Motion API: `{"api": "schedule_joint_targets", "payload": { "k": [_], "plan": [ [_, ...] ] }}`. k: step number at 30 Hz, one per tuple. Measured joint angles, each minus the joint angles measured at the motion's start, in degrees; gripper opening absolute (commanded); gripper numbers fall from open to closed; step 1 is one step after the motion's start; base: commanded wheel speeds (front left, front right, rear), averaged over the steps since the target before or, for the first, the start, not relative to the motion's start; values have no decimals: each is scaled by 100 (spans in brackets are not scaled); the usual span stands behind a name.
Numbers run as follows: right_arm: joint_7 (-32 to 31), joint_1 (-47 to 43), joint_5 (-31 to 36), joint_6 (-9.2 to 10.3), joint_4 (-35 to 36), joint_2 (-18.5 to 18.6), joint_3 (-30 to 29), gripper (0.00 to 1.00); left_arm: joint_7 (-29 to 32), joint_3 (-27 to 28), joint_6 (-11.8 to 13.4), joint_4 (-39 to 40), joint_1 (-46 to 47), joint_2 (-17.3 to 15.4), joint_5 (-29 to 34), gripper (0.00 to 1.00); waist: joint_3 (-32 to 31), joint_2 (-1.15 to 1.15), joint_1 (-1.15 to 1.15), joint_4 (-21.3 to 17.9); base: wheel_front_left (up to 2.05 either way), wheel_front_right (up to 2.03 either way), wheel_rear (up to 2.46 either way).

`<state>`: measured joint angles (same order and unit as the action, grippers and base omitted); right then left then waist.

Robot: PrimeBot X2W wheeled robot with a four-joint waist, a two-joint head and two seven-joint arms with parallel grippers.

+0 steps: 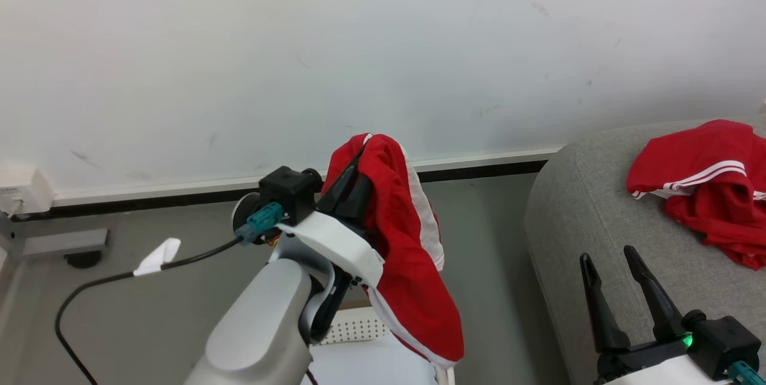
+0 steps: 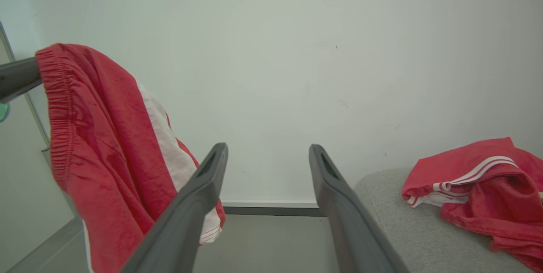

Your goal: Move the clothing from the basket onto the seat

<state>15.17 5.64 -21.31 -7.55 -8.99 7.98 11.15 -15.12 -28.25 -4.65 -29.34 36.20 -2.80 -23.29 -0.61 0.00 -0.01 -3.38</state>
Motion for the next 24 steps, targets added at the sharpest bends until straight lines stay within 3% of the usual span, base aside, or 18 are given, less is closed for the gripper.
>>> {"api": "schedule_joint_targets", "payload": {
  "k": [9,17,24],
  "plan": [
    [0,9,-9,0,-70,51,414,100,0,-46,49,74,2,0,-9,0,-16,0,0,24,0,0,0],
    [-1,414,-208,0,-591,229,1691,100,0,-236,88,231,-9,0,-151,0,-65,0,1,147,0,0,0],
    [0,1113,-482,0,-1318,64,2716,100,0,-633,115,372,-79,0,-302,0,-98,0,1,342,0,0,0]
  ]
}}
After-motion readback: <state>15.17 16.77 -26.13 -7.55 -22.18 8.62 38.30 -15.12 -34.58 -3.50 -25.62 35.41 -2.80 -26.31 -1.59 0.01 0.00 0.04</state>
